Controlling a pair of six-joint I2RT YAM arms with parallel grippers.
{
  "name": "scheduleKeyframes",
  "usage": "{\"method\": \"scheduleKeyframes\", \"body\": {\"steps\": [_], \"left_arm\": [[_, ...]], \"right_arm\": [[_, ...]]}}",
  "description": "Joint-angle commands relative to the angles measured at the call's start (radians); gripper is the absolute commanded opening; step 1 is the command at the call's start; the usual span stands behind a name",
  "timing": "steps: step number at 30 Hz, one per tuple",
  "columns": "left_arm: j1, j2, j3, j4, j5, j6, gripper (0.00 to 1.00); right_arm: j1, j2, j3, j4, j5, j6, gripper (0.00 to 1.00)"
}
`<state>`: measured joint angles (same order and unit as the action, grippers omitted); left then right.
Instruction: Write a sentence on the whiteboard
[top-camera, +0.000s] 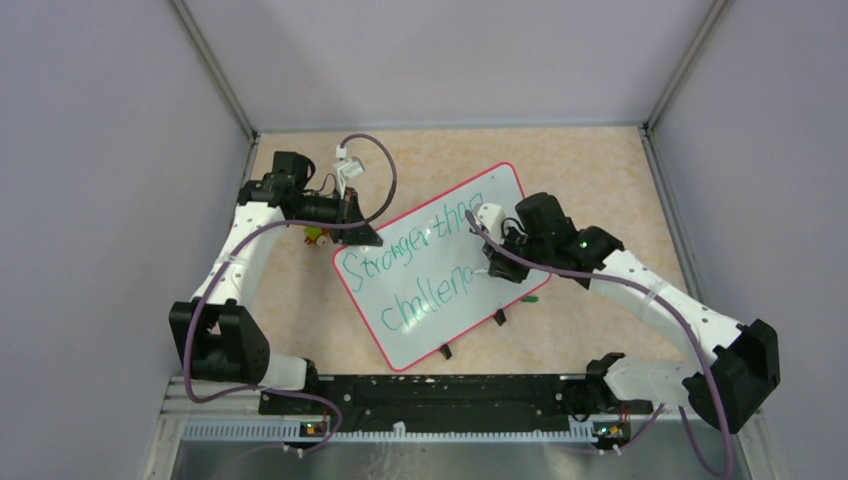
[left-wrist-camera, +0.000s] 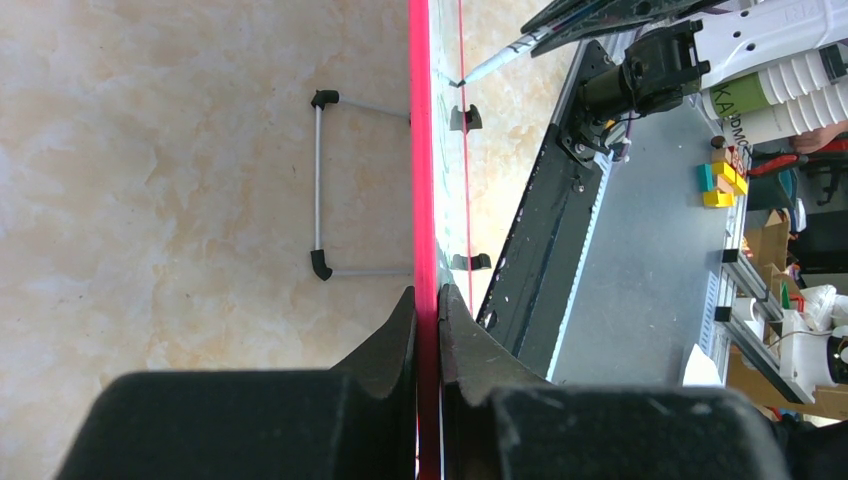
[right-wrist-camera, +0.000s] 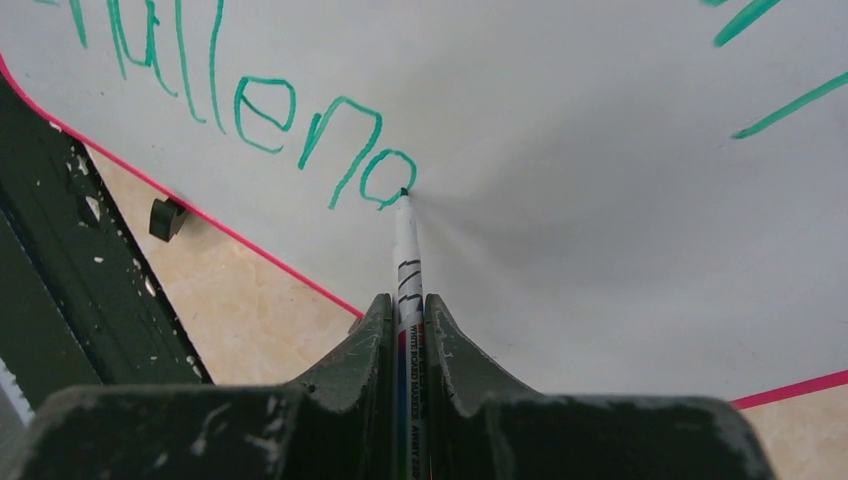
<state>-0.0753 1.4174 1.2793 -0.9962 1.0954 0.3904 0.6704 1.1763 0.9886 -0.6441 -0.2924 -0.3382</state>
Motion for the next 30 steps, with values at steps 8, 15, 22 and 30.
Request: {"method": "scheduleKeyframes", "body": {"steps": [8, 15, 22, 30], "left_arm": [[-0.02, -0.023, 0.023, 0.043, -0.025, 0.073, 0.0], [-0.02, -0.021, 0.023, 0.044, -0.024, 0.072, 0.0], [-0.02, -0.021, 0.022, 0.045, -0.025, 0.071, 0.0], [-0.02, -0.021, 0.02, 0.047, -0.024, 0.07, 0.0]], "right_arm": [[-0.015, 0.024, 0.095, 0.045, 0.03, -0.014, 0.0], [-0.015, 0.01, 0.04, 0.028, 0.015, -0.027, 0.0], [-0.015, -0.012, -0.014, 0.015, 0.007, -0.028, 0.0], [-0.006, -0.032, -0.078, 0.011, -0.025, -0.02, 0.0]]}}
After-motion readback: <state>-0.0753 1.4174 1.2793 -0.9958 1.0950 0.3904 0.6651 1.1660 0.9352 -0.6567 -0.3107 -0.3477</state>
